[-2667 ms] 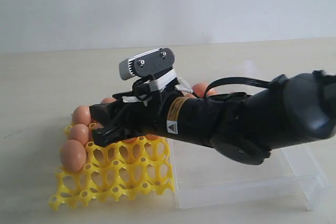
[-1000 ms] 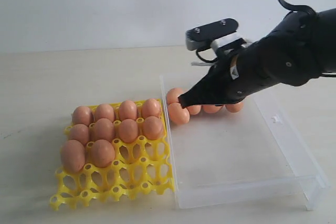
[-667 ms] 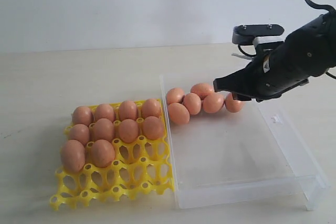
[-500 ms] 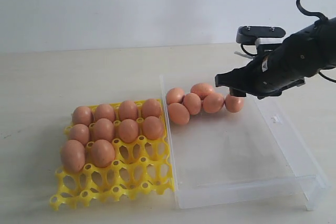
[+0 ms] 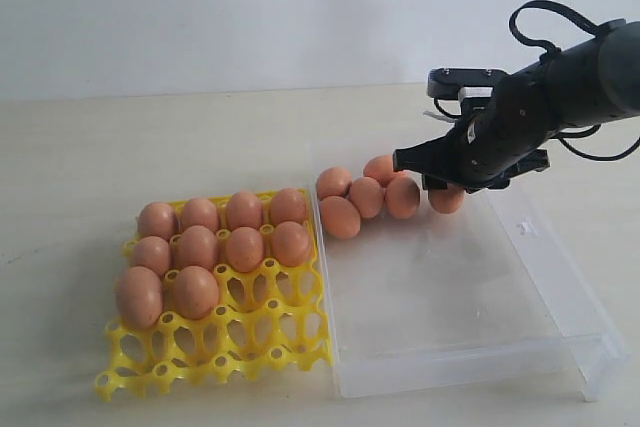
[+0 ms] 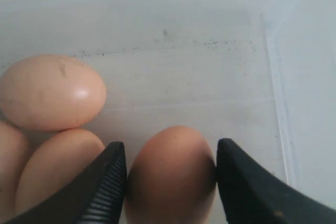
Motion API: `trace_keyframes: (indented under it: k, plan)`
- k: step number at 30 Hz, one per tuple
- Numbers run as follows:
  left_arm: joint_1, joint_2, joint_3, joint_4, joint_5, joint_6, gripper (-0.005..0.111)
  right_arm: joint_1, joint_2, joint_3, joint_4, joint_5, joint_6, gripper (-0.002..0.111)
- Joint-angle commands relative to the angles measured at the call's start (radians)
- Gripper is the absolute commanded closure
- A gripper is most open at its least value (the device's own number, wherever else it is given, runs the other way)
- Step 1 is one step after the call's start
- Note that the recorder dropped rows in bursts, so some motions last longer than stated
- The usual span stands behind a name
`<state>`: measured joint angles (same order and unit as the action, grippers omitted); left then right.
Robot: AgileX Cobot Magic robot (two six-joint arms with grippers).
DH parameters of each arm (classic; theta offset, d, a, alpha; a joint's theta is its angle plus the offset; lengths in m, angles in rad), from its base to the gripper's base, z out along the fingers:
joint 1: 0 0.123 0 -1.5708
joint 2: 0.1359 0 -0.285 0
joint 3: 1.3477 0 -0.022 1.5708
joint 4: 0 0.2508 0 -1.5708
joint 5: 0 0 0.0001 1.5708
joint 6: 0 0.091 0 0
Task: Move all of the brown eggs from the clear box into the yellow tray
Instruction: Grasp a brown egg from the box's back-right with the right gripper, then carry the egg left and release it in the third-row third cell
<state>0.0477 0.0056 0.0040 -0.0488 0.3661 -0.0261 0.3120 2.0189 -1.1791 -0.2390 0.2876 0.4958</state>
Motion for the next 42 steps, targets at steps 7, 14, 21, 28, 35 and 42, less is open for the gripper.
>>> trace_keyframes:
  k: [7,14,21,28,35,42]
  plan:
    - [-0.006,-0.006,-0.004,-0.006,-0.010,-0.004,0.107,-0.004,-0.017,-0.004,0.002,0.018,-0.005,0.108]
    - [-0.006,-0.006,-0.004,-0.006,-0.010,-0.004,0.107,0.062,-0.144,-0.004,0.002,-0.039,-0.006,0.108]
    - [-0.006,-0.006,-0.004,-0.006,-0.010,-0.004,0.107,0.227,-0.249,0.065,-0.003,-0.236,-0.088,0.108]
    - [-0.006,-0.006,-0.004,-0.006,-0.010,-0.004,0.107,0.405,-0.243,0.173,-0.064,-0.428,-0.103,0.108]
    - [-0.006,-0.006,-0.004,-0.006,-0.010,-0.004,0.107,0.479,-0.202,0.262,-0.186,-0.617,-0.103,0.108]
    - [-0.006,-0.006,-0.004,-0.006,-0.010,-0.004,0.107,0.479,-0.155,0.319,-0.191,-0.694,-0.111,0.108]
